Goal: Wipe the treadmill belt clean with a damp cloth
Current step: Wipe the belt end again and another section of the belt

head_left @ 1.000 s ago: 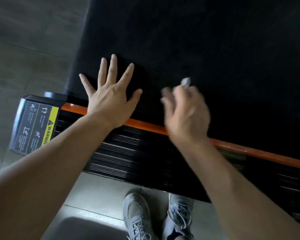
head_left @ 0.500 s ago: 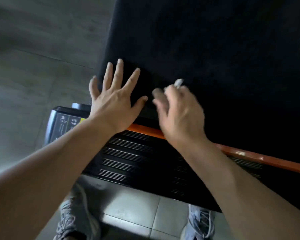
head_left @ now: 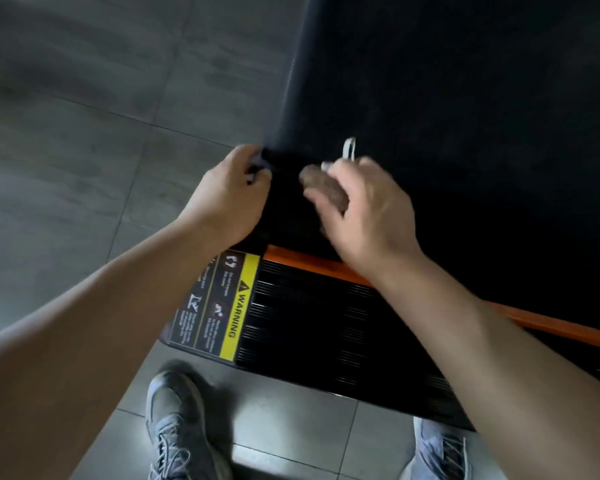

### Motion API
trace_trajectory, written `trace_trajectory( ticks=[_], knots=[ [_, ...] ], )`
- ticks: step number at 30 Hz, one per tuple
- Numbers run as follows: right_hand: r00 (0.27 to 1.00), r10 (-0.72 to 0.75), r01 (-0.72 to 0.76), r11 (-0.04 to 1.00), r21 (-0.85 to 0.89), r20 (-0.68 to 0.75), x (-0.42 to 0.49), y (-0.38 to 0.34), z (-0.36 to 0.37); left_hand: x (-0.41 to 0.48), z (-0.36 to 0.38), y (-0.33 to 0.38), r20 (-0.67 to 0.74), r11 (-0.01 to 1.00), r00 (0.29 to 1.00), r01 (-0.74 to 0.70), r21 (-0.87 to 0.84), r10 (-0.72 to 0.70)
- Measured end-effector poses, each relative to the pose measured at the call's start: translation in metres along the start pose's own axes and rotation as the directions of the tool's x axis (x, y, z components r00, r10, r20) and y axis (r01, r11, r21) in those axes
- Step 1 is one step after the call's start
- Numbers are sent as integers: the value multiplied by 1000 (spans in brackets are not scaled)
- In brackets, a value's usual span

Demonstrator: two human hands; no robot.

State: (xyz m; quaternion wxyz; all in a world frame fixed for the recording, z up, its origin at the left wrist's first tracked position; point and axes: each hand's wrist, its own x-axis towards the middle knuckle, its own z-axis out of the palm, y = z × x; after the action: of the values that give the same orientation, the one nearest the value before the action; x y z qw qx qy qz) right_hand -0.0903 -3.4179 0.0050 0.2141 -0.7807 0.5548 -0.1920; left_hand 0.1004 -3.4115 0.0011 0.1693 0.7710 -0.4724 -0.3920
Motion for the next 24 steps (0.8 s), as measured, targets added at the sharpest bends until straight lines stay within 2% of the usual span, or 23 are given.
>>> trace_trajectory(
  ticks=[3,5,8,12,14,16,18,20,24],
  knots=[
    [986,30,-45,995,-92,-162,58,5,12,15,-8,-15,59,982,996,74,-172,-65],
    [977,72,-96,989,-116,-199,94,6,15,22,-9,-23,107,961,991,105,-254,-80],
    [989,63,-82,987,-142,-132,103,-3,25,23,-10,-22,152,936,980,170,-309,-128],
    [983,-180,182,982,-50,42,52,-12,23,19,-9,-16,131,932,982,169,-320,-133],
    [946,-277,273,961,50,168,29,-11,16,16,-5,-11,129,953,988,120,-277,-87],
    [896,-344,322,939,123,280,13,-5,5,13,-1,-5,153,986,987,78,-149,-55],
    [862,-386,361,923,137,328,1,10,-8,9,4,0,176,999,984,41,-29,-36],
    [869,-368,350,930,116,331,-11,29,-23,5,9,4,185,997,981,44,63,-55],
    [933,-244,233,970,75,264,-35,63,-52,-4,17,13,199,973,973,67,221,-113]
  ],
)
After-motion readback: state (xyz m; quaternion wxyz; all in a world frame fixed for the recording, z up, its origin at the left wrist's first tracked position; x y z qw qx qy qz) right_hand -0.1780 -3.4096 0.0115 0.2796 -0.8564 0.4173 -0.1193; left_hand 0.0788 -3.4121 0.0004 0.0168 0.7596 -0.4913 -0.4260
